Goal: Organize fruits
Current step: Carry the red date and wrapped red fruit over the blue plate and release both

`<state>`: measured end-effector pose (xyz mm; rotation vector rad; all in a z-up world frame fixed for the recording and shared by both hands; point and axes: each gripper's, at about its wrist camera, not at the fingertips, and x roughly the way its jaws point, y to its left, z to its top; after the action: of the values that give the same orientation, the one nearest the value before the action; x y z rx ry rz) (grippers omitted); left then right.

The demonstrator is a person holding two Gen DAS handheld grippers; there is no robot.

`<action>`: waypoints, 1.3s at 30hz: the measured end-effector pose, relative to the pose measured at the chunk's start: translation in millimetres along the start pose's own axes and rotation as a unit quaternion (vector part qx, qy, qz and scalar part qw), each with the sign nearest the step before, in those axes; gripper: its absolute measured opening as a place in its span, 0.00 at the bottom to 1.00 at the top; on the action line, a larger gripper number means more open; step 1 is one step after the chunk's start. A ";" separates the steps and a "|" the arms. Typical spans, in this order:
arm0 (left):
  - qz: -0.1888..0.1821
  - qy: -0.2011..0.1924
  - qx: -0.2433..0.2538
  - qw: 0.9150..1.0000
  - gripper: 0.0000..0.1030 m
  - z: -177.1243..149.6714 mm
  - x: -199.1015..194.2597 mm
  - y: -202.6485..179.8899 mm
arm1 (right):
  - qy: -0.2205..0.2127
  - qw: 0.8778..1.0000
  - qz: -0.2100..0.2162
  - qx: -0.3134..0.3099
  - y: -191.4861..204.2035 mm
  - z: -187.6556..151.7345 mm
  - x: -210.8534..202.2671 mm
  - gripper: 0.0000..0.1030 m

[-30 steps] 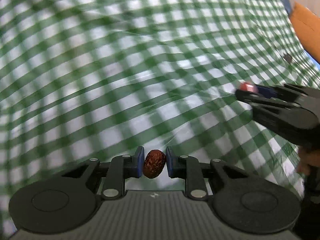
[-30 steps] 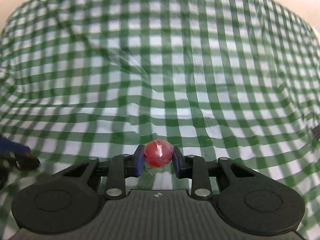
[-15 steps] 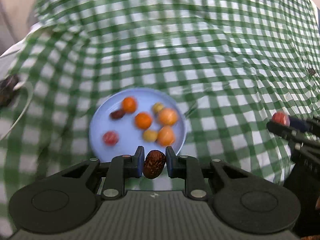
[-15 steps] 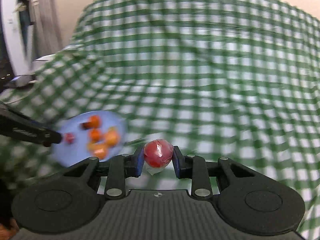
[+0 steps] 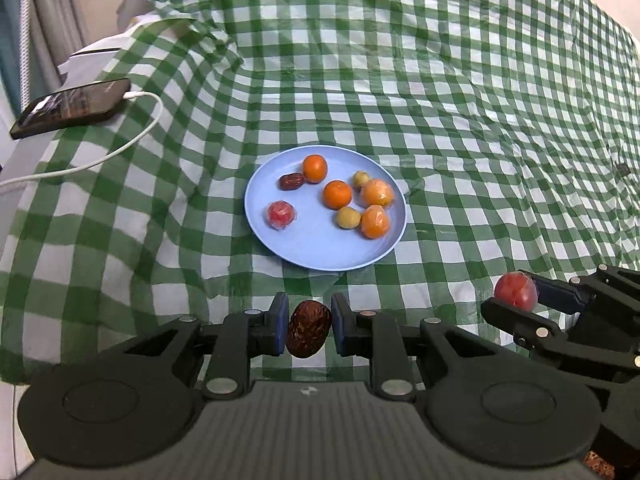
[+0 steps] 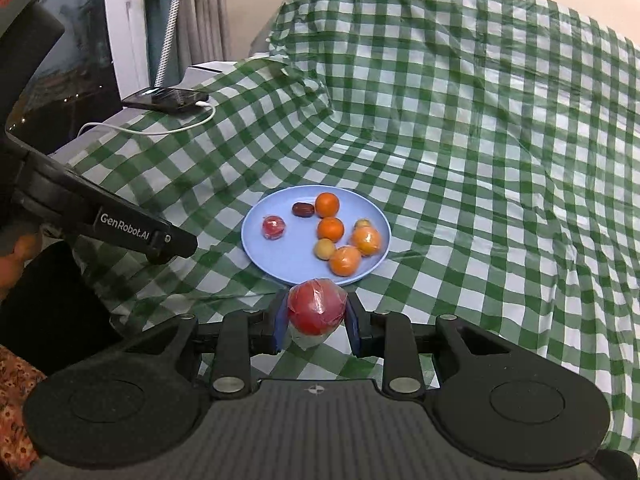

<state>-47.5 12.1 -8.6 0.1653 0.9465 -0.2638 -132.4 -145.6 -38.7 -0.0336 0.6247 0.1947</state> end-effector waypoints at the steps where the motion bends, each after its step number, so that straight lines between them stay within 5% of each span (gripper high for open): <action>1: -0.001 -0.002 -0.003 1.000 0.24 -0.3 -0.8 1.6 | 0.000 1.000 -0.001 -0.001 1.0 0.2 -0.3 0.30; 21: -0.003 -0.014 -0.026 1.000 0.24 16.4 5.6 7.2 | 0.011 1.000 -0.006 -0.001 0.0 0.9 7.0 0.30; 39: 0.004 -0.016 -0.030 0.999 0.24 80.2 58.5 12.6 | 0.020 1.000 -0.003 0.009 -12.8 39.5 81.4 0.30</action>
<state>51.0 -5.0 -10.0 0.1104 0.9208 -0.2296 -42.5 -140.6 -54.6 -0.0221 0.6655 0.1830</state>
